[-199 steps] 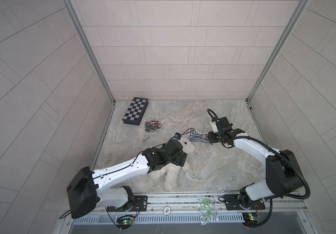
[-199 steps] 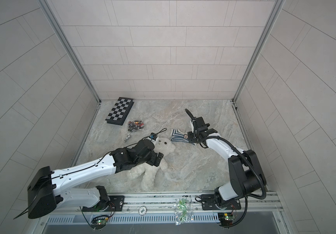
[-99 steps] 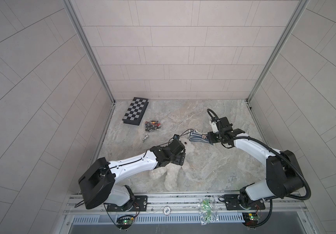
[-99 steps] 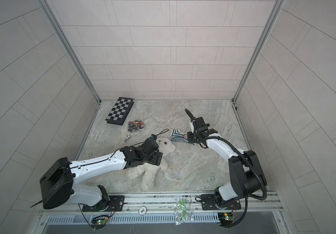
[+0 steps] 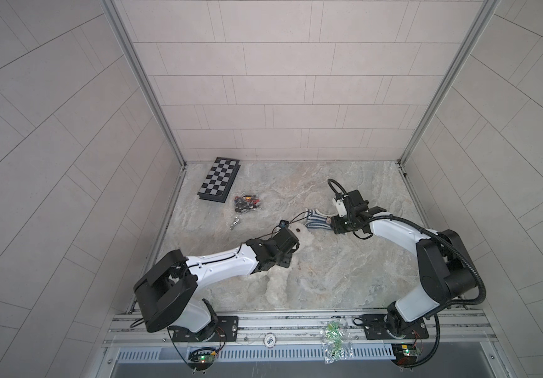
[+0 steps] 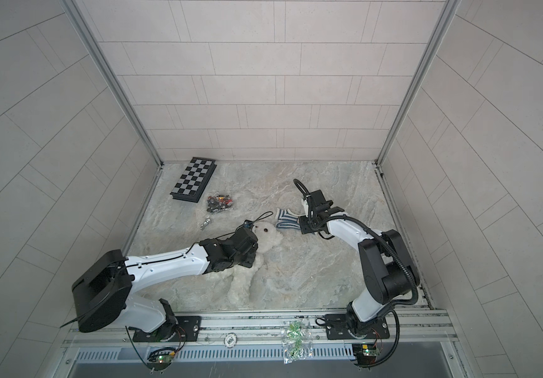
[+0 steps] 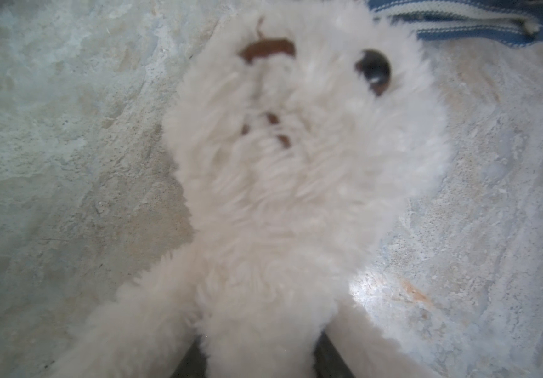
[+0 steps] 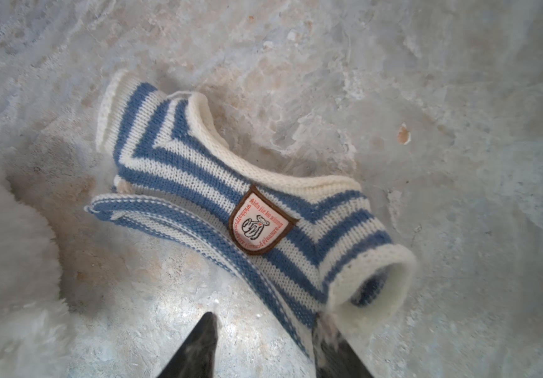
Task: Dress the teddy bear
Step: 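Lower the right gripper onto the striped sweater while the left gripper holds the bear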
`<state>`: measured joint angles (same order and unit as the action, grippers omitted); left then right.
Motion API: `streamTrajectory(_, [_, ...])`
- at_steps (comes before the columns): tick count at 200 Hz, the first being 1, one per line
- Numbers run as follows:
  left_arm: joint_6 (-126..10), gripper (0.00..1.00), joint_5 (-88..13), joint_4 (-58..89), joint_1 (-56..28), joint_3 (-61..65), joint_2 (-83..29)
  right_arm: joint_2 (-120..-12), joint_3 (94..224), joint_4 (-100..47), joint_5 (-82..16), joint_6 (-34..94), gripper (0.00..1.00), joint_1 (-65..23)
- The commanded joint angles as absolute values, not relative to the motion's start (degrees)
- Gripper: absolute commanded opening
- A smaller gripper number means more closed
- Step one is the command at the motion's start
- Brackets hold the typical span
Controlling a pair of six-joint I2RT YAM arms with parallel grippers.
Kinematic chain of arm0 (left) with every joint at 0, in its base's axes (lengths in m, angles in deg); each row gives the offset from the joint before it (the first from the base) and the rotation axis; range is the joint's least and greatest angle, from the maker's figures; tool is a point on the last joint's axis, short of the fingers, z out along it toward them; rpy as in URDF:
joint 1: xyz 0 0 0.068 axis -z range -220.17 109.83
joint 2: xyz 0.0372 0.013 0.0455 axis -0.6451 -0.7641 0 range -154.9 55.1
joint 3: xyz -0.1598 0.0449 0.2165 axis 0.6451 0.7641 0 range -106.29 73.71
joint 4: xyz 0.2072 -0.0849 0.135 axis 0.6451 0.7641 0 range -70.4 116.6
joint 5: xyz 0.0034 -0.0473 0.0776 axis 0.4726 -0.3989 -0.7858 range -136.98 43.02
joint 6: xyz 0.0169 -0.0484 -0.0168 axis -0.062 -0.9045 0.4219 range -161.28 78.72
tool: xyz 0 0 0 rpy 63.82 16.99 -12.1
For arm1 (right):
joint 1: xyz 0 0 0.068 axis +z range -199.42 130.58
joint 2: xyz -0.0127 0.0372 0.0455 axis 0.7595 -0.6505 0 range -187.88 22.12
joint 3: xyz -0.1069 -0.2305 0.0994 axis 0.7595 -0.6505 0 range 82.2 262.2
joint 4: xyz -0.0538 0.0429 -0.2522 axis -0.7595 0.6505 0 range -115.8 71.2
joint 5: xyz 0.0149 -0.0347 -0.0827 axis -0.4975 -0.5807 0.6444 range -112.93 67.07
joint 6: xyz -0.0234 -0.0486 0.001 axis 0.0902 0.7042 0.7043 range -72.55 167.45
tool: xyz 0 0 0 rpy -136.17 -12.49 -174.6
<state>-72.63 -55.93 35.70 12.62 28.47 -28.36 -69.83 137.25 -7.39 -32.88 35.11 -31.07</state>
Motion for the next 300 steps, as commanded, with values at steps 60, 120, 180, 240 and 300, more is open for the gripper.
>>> streamTrajectory(60, [-68.47,0.03,-57.36,32.91,11.77,33.6,-18.73,-75.83,144.05,-4.58,-27.6,37.4,0.49,-27.7])
streamTrajectory(120, [-68.49,0.02,-58.85,33.81,8.98,36.04,-11.22,-80.88,148.71,-2.29,-26.91,38.61,0.44,-26.24])
streamTrajectory(180, [-67.95,0.04,-60.38,35.93,8.57,34.78,-8.5,-82.02,148.94,-1.94,-26.27,39.13,0.33,-26.04])
streamTrajectory(240, [-67.85,0.05,-61.41,36.82,8.38,34.86,-6.95,-83.11,148.96,-2.06,-28.03,39.08,0.32,-26.1])
streamTrajectory(300, [-67.74,0.04,-62.01,37.4,8.18,35.3,-5.22,-83.27,148.91,-1.81,-27.6,39.02,0.22,-26.05])
